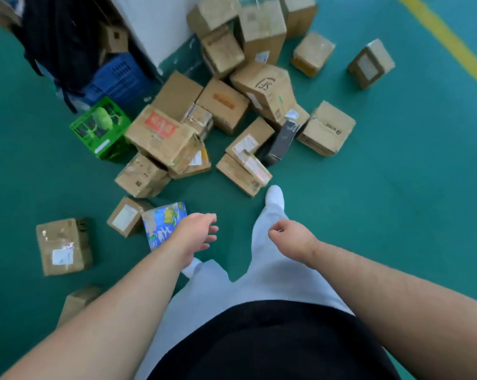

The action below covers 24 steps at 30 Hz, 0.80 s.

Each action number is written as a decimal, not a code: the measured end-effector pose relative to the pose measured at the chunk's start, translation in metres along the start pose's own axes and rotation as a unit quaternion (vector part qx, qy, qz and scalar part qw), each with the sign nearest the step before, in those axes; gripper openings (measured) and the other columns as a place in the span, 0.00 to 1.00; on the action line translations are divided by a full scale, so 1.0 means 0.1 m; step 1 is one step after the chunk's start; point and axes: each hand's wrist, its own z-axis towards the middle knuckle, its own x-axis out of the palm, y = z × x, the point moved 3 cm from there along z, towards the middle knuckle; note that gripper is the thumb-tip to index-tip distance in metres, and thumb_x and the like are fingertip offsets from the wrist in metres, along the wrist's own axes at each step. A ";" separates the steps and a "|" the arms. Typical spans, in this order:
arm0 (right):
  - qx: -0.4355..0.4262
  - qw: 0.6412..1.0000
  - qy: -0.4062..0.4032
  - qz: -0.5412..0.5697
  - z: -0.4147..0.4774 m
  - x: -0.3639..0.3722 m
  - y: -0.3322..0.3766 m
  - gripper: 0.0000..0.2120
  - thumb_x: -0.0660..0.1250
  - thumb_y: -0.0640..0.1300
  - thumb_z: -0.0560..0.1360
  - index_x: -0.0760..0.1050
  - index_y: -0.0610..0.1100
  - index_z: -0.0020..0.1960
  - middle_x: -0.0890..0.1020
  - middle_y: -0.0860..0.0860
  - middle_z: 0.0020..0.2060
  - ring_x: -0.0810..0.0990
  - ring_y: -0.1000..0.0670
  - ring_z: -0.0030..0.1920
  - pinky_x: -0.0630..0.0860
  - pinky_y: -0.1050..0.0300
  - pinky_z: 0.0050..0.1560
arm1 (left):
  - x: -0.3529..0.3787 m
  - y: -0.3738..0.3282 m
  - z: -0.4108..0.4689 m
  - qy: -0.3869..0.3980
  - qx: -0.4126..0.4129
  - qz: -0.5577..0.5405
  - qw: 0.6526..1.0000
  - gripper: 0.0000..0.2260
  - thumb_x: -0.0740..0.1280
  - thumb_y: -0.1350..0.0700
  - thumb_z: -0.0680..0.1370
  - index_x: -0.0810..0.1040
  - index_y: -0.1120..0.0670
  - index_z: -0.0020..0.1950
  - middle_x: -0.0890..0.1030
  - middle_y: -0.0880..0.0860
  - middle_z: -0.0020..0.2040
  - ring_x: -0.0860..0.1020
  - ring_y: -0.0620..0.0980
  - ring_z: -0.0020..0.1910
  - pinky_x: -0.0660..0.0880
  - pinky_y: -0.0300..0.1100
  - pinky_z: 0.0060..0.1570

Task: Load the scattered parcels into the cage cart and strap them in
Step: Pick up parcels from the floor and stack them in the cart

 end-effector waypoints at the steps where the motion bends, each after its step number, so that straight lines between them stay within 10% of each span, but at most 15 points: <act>1: 0.008 1.000 0.019 -0.010 0.29 -0.14 -0.07 0.09 0.58 0.43 0.79 0.74 0.42 0.44 0.72 0.52 0.33 0.67 0.50 0.32 0.66 0.58 0.33 | 0.15 -0.04 0.21 -0.009 -0.028 -0.003 1.000 0.10 0.63 0.50 0.82 0.79 0.54 0.58 0.83 0.53 0.54 0.81 0.52 0.46 0.76 0.47 0.52; 14: 0.018 0.981 0.120 -0.149 3.51 -0.79 -0.37 0.17 0.57 0.47 0.82 0.77 0.47 0.67 0.80 0.47 0.64 0.78 0.42 0.62 0.74 0.54 0.60 | 1.44 -0.55 3.06 0.003 -0.150 0.003 0.989 0.17 0.62 0.48 0.83 0.74 0.54 0.69 0.83 0.53 0.55 0.83 0.52 0.51 0.78 0.45 0.49; 24: 0.032 0.980 0.131 -0.146 5.67 0.19 -0.56 0.24 0.57 0.46 0.83 0.63 0.48 0.79 0.72 0.43 0.73 0.72 0.39 0.70 0.71 0.49 0.69 | 2.11 0.18 5.09 0.001 -0.264 -0.176 0.948 0.13 0.58 0.63 0.83 0.69 0.56 0.66 0.69 0.58 0.76 0.73 0.60 0.71 0.73 0.56 0.70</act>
